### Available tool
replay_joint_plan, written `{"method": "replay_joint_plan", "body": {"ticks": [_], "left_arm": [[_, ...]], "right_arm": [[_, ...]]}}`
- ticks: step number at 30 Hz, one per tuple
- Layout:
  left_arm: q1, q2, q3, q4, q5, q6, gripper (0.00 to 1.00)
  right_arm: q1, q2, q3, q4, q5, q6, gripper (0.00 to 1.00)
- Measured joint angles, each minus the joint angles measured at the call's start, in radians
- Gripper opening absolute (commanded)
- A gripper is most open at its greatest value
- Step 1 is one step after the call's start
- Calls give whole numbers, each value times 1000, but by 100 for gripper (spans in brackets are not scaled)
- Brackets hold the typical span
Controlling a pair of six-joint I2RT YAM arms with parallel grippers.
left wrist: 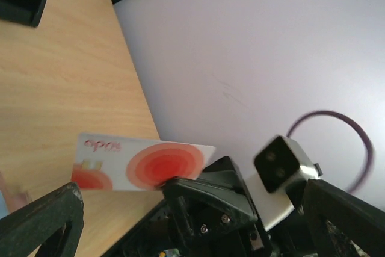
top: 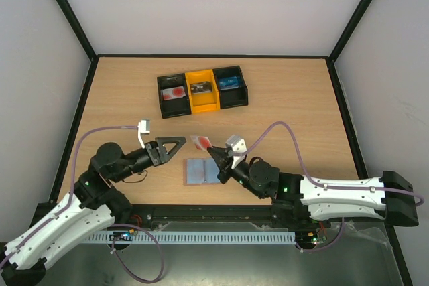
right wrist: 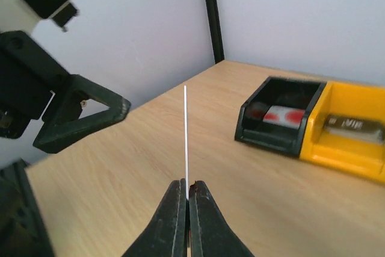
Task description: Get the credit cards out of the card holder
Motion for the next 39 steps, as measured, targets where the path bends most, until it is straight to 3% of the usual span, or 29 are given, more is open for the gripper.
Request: {"method": "replay_joint_plan", "body": {"ticks": [3, 8, 12, 21, 30, 36, 39], "left_arm": [[0, 14, 45, -36, 4, 80, 99], [0, 46, 57, -81, 39, 154, 83], [0, 45, 57, -121, 51, 171, 79], [0, 15, 32, -134, 71, 120, 70], [0, 14, -61, -41, 93, -16, 61], [0, 13, -106, 92, 129, -109, 18], [0, 3, -110, 146, 132, -142, 3]], "right_arm": [[0, 2, 23, -52, 9, 237, 2], [0, 61, 74, -64, -28, 575, 2], [0, 71, 45, -33, -19, 801, 2], [0, 33, -16, 36, 27, 1036, 2], [0, 6, -63, 207, -5, 1102, 2], [1, 6, -78, 266, -50, 1122, 2], [0, 6, -95, 290, -53, 1134, 2]]}}
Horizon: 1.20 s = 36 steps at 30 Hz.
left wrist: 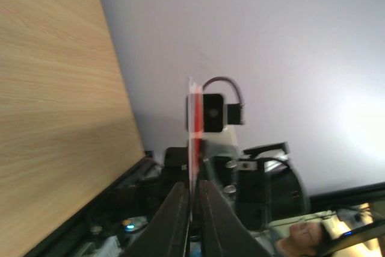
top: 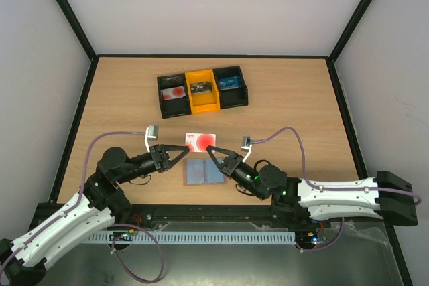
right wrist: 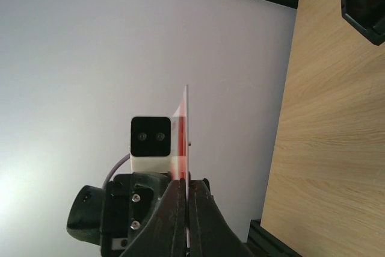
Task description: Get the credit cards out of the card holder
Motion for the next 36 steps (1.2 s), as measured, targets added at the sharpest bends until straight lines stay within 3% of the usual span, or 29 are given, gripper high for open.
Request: {"method": "replay_joint_plan", "body": {"ticks": [4, 6, 13, 21, 28, 36], "left_arm": [[0, -18, -12, 33, -5, -32, 3], [0, -18, -16, 35, -6, -36, 3], [0, -18, -18, 29, -43, -27, 3], [1, 28, 34, -109, -153, 63, 3], [76, 184, 143, -170, -215, 180, 3], [332, 397, 220, -164, -211, 252, 3]], "right_arm": [[0, -1, -17, 14, -7, 11, 2], [0, -8, -22, 20, -12, 16, 7], [1, -76, -46, -51, 16, 23, 51], [1, -132, -61, -201, 81, -36, 99], [1, -132, -61, -312, 92, -98, 98], [1, -108, -55, -445, 101, -143, 98]]}}
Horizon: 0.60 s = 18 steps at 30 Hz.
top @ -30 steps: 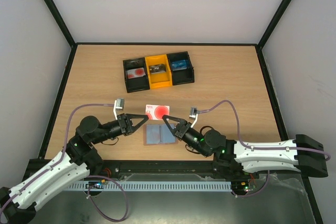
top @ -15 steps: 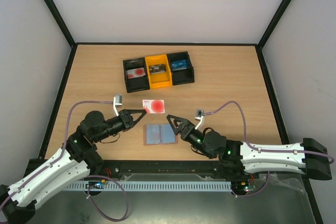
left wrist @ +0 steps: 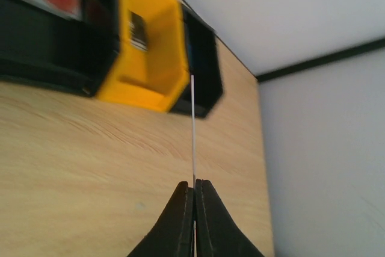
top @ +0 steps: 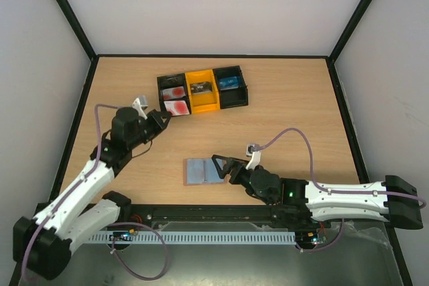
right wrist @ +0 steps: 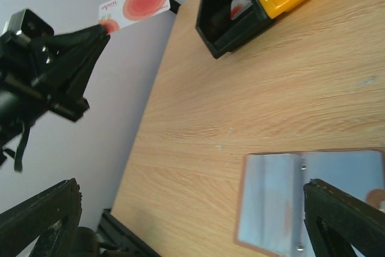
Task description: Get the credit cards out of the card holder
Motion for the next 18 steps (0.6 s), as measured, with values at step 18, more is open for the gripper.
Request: {"method": "replay_joint_plan", "body": {"ticks": [18], "left_arm": [[234, 687, 372, 85, 0, 166, 3]], "right_arm": [[0, -2, 32, -106, 59, -82, 98]]}}
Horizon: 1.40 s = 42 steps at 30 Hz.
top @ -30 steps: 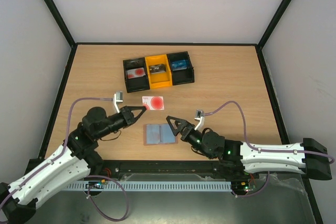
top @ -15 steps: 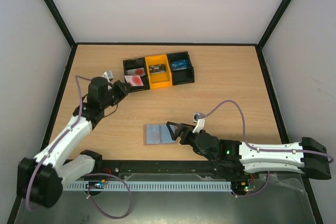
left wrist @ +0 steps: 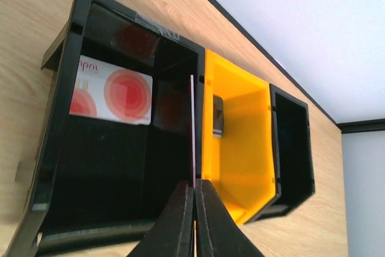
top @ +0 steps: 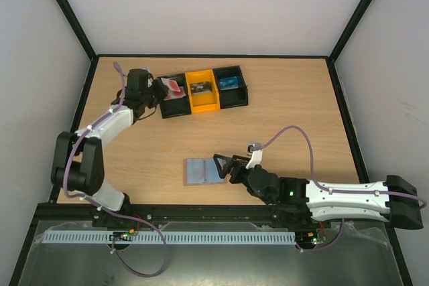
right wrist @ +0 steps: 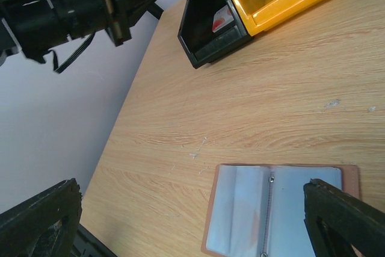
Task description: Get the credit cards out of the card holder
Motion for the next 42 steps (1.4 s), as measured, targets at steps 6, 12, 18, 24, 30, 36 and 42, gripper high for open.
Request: {"method": "replay_joint_plan", "body": {"ticks": [6, 12, 18, 24, 30, 36, 42], "left_arm": [[16, 152, 102, 7, 5, 40, 3], [22, 255, 155, 10, 17, 60, 3], [22, 350, 195, 7, 25, 61, 3], [22, 411, 277, -24, 19, 85, 3], [21, 432, 289, -40, 10, 105, 8], [22, 450, 307, -57, 4, 126, 16], [22, 450, 315, -92, 1, 141, 19]], "right_arm": [[0, -13, 0, 1, -5, -25, 98], [0, -35, 0, 1, 1, -31, 98], [0, -72, -10, 7, 8, -32, 98], [0, -62, 0, 10, 8, -72, 98], [0, -43, 10, 9, 20, -98, 98], [0, -74, 10, 1, 50, -111, 98], [0, -143, 9, -32, 84, -115, 98]]}}
